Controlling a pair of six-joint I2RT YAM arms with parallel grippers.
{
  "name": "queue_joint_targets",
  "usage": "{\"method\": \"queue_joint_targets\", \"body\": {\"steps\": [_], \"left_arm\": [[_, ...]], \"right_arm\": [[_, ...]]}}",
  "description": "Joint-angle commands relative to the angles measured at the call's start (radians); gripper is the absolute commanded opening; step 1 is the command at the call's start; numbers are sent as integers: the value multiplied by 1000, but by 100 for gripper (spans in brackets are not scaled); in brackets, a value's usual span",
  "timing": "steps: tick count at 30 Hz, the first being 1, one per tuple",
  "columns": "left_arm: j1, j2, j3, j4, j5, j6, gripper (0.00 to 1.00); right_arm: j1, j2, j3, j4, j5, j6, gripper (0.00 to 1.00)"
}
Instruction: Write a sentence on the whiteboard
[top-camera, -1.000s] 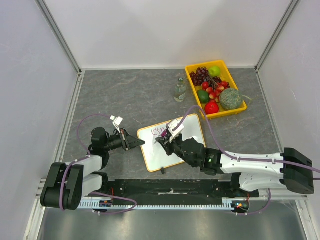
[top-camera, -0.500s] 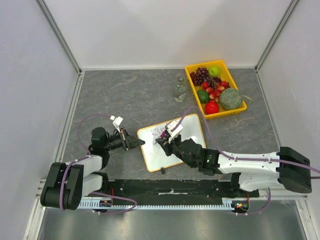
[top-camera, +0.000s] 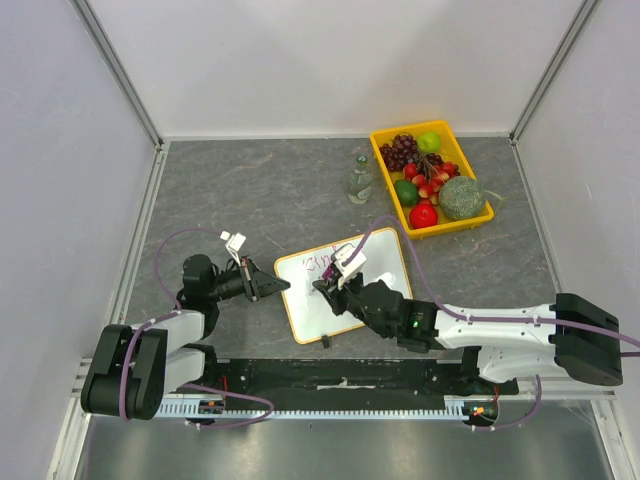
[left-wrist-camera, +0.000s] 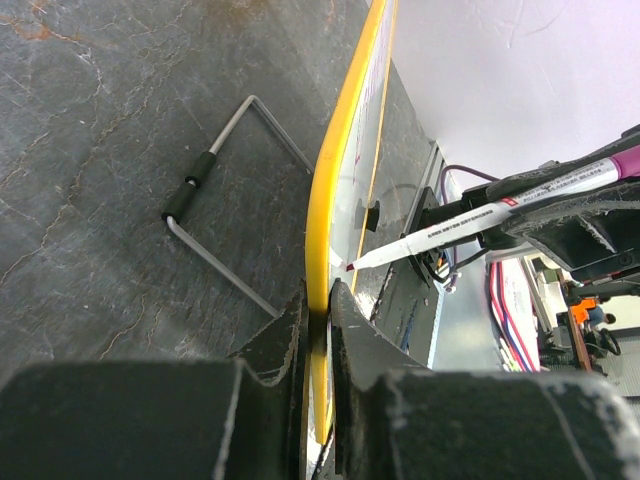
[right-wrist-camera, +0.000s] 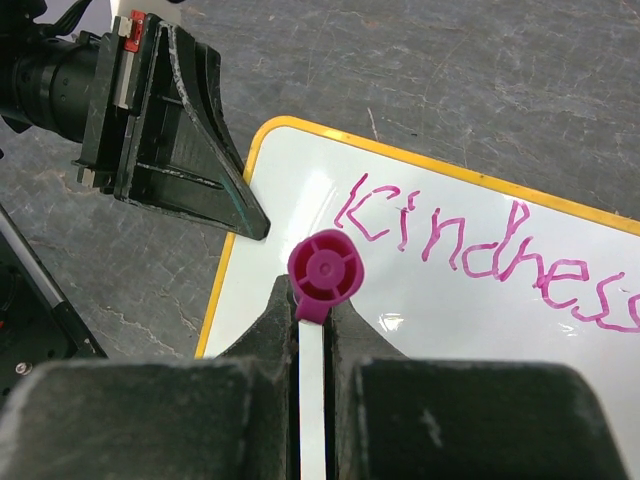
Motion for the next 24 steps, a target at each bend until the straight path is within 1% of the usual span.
{"method": "queue_joint_targets", "body": {"steps": [1,13,24], "left_arm": [[-1,3,12,3,-8,8,2],[-3,0,11,2,-8,10,2],[-1,1,12,2,-8,11,2]], "right_arm": [[3,-12,-18,6,30,14,0],[3,-32,-52,-3,-8,38,0],[2,-139,-33,51,4,58,0]]}}
